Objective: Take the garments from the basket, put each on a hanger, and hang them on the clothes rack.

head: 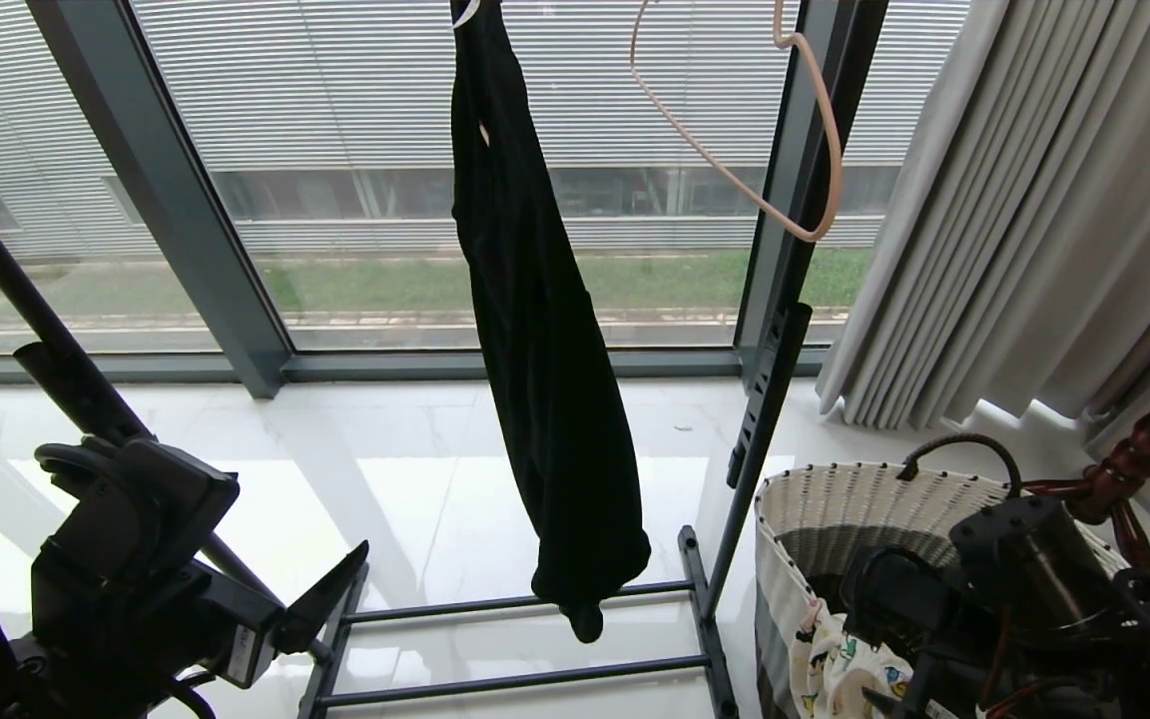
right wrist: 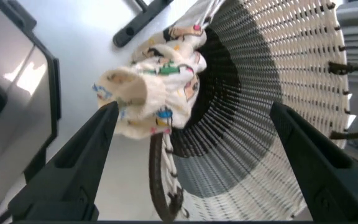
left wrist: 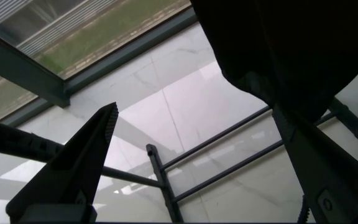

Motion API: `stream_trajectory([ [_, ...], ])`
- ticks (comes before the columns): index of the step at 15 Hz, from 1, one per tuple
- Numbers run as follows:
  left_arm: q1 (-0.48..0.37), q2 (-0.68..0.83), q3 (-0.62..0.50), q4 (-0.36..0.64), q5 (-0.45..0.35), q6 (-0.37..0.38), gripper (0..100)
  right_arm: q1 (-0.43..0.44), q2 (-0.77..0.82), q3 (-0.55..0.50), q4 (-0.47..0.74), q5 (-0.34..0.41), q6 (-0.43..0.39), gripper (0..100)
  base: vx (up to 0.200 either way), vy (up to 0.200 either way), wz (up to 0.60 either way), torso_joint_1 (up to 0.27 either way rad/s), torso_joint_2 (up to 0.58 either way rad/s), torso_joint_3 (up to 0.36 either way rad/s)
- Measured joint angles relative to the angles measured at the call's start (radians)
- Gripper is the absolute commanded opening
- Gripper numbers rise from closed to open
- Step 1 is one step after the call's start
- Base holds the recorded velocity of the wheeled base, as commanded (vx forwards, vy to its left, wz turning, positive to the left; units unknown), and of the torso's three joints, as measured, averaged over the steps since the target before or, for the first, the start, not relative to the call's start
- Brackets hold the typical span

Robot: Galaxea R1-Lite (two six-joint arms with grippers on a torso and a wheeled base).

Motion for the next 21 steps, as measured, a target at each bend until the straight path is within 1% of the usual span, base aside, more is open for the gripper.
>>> stream_trajectory([
  [2,0.001,0.001,0.013,0.0,0.0,-0.001,100,-0.003,0.06,-0.007,-0.013,-0.001,0.057,100,0.0,0.0,0.0,0.0,0.0,0.0],
  [3,0.001,0.001,0.02,0.001,0.0,-0.001,100,-0.006,0.079,-0.008,-0.013,-0.001,0.06,100,0.0,0.0,0.0,0.0,0.0,0.0],
  [10,0.001,0.003,0.034,0.0,0.0,-0.002,100,-0.061,0.143,-0.011,-0.021,-0.026,0.046,100,0.0,0.0,0.0,0.0,0.0,0.0],
  [12,0.001,0.002,0.033,0.0,0.0,0.0,100,-0.066,0.164,-0.012,-0.079,-0.025,0.048,100,0.0,0.0,0.0,0.0,0.0,0.0],
  [15,0.001,0.0,0.031,0.0,0.0,0.0,100,-0.067,0.196,-0.011,-0.129,-0.027,0.046,100,0.0,0.0,0.0,0.0,0.0,0.0],
  [16,0.001,-0.003,0.031,0.0,0.0,0.0,100,-0.067,0.203,-0.009,-0.131,-0.027,0.047,0,0.0,0.0,0.0,0.0,0.0,0.0],
  [21,0.001,-0.021,0.04,0.0,0.0,0.0,100,-0.062,0.214,-0.007,-0.131,-0.026,0.047,0,0.0,0.0,0.0,0.0,0.0,0.0],
])
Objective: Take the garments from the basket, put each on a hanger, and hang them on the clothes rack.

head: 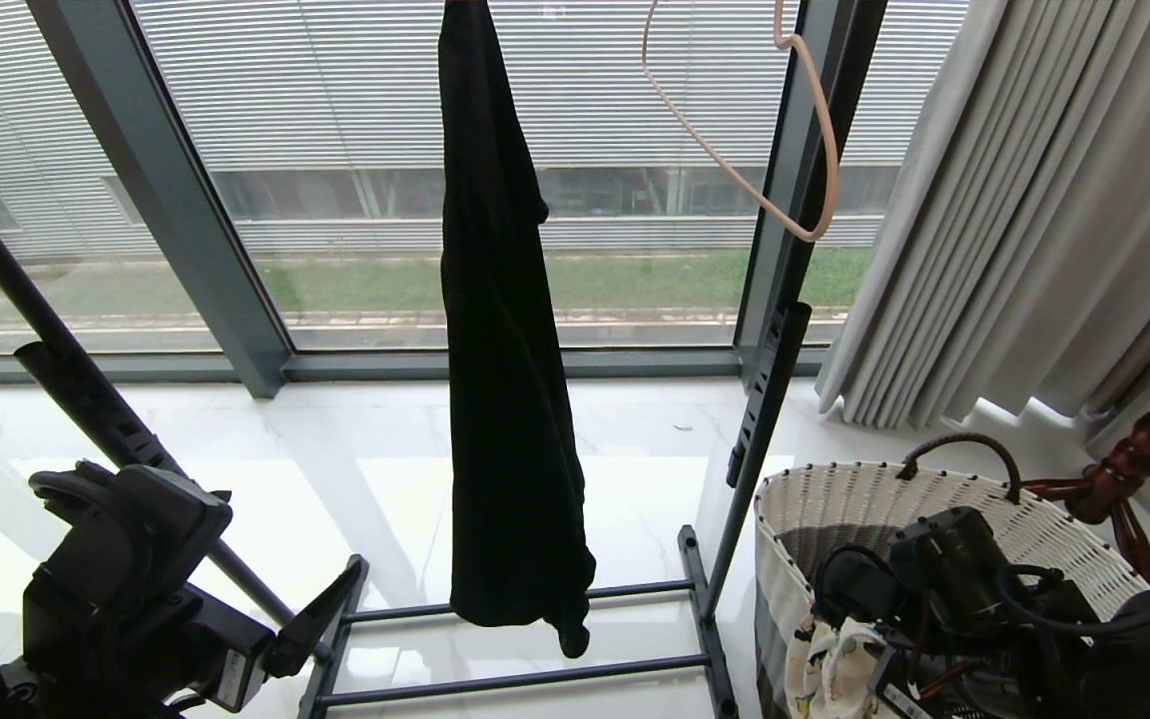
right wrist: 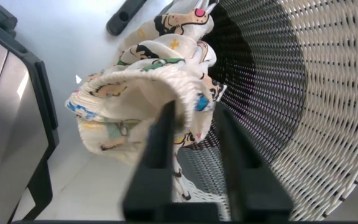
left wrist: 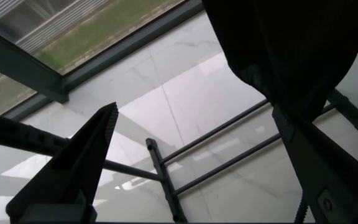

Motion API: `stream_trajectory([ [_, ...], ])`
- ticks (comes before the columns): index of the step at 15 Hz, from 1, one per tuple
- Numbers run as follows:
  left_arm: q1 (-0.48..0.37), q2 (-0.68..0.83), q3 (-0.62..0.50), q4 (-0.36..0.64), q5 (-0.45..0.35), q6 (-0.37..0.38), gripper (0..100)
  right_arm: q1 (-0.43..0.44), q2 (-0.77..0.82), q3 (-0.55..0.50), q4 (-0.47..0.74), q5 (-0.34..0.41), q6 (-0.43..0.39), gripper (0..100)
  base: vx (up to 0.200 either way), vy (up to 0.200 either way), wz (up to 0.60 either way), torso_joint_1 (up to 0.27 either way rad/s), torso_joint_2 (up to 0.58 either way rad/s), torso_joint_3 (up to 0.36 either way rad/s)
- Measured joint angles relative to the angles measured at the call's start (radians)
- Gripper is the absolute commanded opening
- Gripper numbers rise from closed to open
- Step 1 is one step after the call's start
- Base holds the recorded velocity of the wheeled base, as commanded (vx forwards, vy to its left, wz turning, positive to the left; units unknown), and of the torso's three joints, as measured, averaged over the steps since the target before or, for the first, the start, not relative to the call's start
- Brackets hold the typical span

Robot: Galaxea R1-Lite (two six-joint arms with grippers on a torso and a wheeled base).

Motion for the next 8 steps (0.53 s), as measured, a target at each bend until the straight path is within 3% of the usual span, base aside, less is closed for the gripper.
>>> stream_trajectory([
  [8,0.0,-0.009,0.003,0.0,0.0,0.0,100,0.008,-0.039,0.009,0.007,-0.001,0.0,0,0.0,0.0,0.0,0.0,0.0,0.0],
])
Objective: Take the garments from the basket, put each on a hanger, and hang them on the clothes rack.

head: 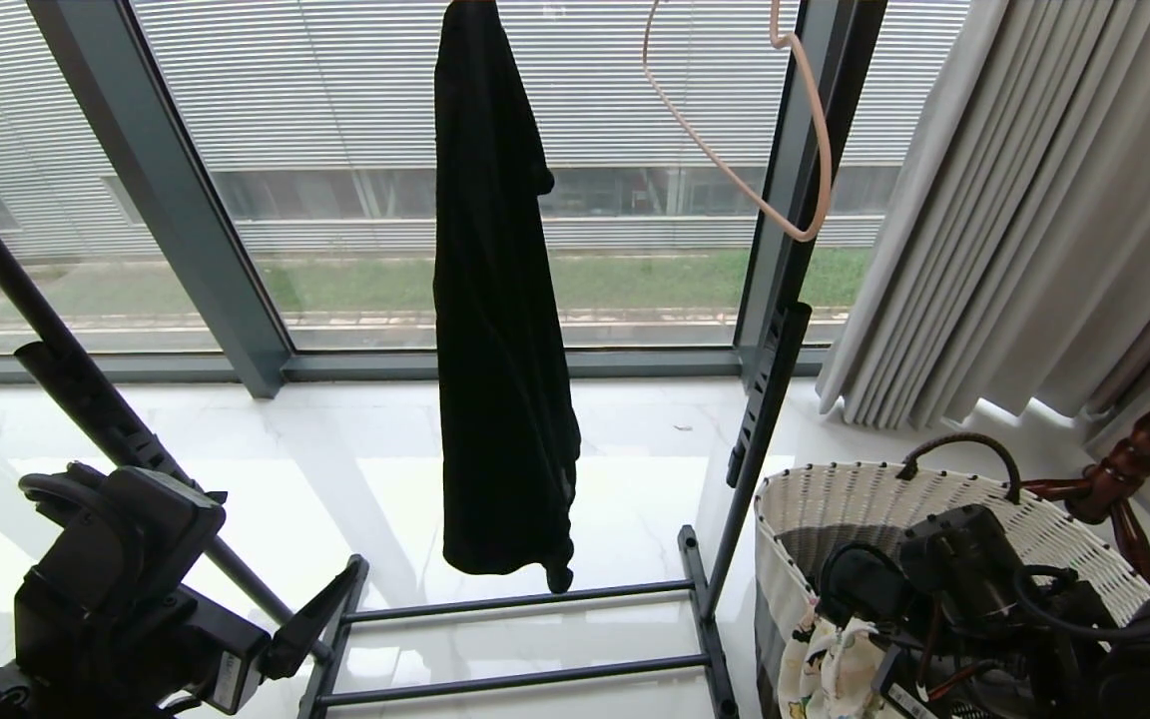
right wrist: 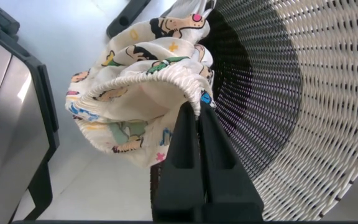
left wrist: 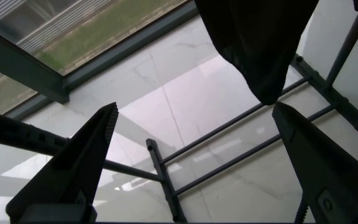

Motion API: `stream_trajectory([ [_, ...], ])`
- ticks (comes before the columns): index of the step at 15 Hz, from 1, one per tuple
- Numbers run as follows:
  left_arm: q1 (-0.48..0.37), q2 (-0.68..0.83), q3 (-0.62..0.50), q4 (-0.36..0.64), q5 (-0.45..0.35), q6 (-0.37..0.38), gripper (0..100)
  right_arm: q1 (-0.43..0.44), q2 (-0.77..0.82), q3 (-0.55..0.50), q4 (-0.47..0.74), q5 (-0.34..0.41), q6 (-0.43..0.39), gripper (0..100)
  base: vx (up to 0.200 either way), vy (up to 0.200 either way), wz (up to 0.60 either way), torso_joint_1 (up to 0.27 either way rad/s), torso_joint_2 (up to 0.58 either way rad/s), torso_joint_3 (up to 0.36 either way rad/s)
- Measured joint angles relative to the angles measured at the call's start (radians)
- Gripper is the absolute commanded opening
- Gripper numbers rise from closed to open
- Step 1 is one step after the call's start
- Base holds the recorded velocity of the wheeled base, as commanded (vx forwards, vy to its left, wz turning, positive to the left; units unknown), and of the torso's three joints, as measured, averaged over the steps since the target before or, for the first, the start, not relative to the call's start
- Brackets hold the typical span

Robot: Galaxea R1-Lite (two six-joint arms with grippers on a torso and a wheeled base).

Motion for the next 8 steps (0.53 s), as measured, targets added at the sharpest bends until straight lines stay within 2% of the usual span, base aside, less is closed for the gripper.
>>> stream_trajectory([
  [4,0.0,-0.004,0.001,0.0,0.0,0.0,100,0.0,-0.017,0.023,0.001,0.0,0.0,0,0.0,0.0,0.0,0.0,0.0,0.0],
  [5,0.0,-0.007,0.001,0.0,0.0,0.001,100,0.0,-0.017,0.023,0.0,0.0,0.0,100,0.0,0.0,0.0,0.0,0.0,0.0],
  [8,0.0,-0.021,0.007,0.0,0.0,0.003,100,0.0,-0.012,0.023,-0.001,0.001,0.001,100,0.0,0.0,0.0,0.0,0.0,0.0],
])
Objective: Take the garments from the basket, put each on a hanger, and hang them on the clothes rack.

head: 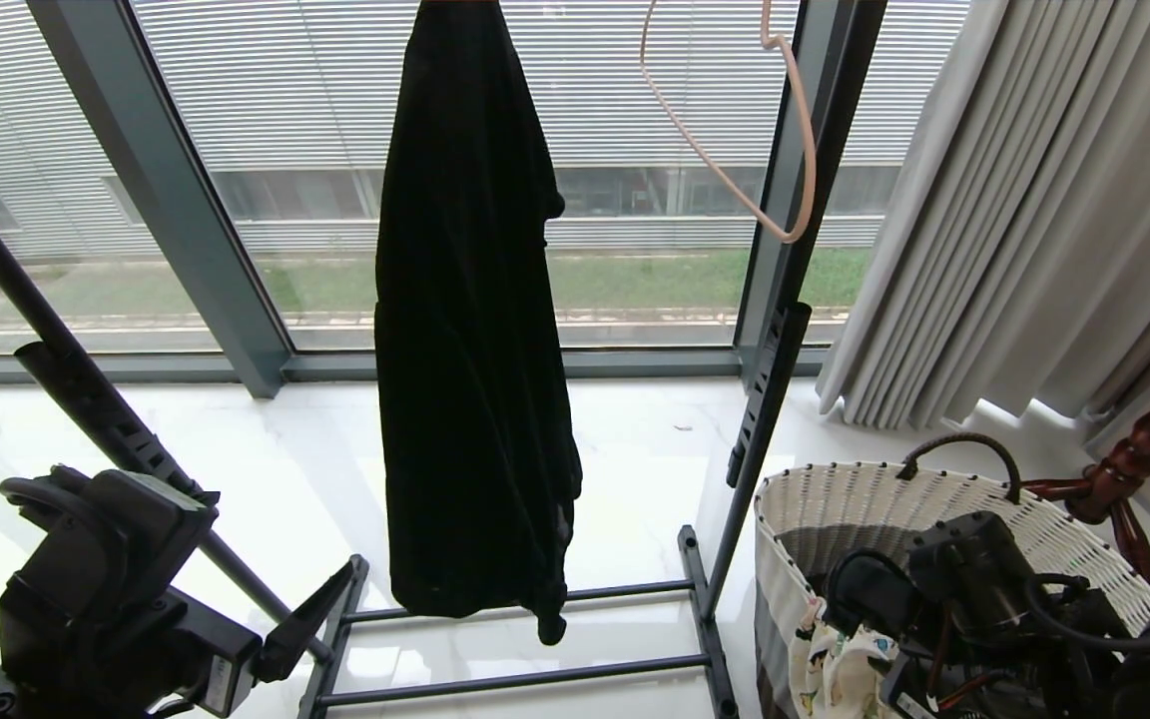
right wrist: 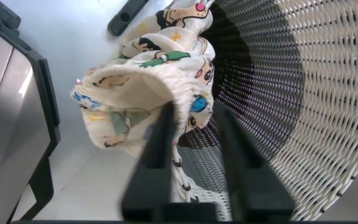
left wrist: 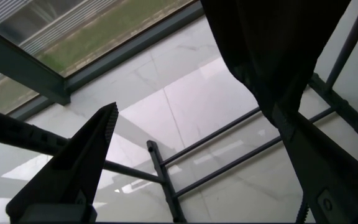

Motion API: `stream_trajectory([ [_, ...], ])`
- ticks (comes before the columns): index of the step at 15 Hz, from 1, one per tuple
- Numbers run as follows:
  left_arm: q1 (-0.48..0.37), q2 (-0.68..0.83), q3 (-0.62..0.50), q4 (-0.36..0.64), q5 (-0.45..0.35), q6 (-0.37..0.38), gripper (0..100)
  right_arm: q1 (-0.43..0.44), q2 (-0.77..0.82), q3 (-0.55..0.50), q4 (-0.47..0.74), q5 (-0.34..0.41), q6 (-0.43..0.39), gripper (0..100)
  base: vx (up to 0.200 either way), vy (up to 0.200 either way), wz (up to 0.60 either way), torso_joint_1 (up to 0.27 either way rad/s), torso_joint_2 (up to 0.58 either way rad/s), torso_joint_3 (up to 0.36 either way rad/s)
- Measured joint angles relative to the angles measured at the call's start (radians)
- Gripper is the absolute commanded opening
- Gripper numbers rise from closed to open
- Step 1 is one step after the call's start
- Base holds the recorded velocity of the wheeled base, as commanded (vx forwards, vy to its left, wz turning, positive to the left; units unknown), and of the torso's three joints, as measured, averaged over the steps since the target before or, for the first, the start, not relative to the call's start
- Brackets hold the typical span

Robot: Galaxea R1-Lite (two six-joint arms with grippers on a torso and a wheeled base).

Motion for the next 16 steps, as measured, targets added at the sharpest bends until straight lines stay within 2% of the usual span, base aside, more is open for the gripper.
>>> stream_trajectory([
  [11,0.0,-0.01,0.018,0.0,0.0,-0.001,100,-0.006,0.078,-0.071,-0.003,-0.001,-0.001,100,0.0,0.0,0.0,0.0,0.0,0.0],
  [12,0.0,-0.01,0.02,0.0,0.0,-0.001,100,-0.008,0.083,-0.072,-0.002,-0.001,-0.001,0,0.0,0.0,0.0,0.0,0.0,0.0],
  [16,0.0,-0.01,0.024,0.0,0.0,-0.001,100,-0.01,0.1,-0.072,-0.001,-0.001,-0.001,0,0.0,0.0,0.0,0.0,0.0,0.0],
])
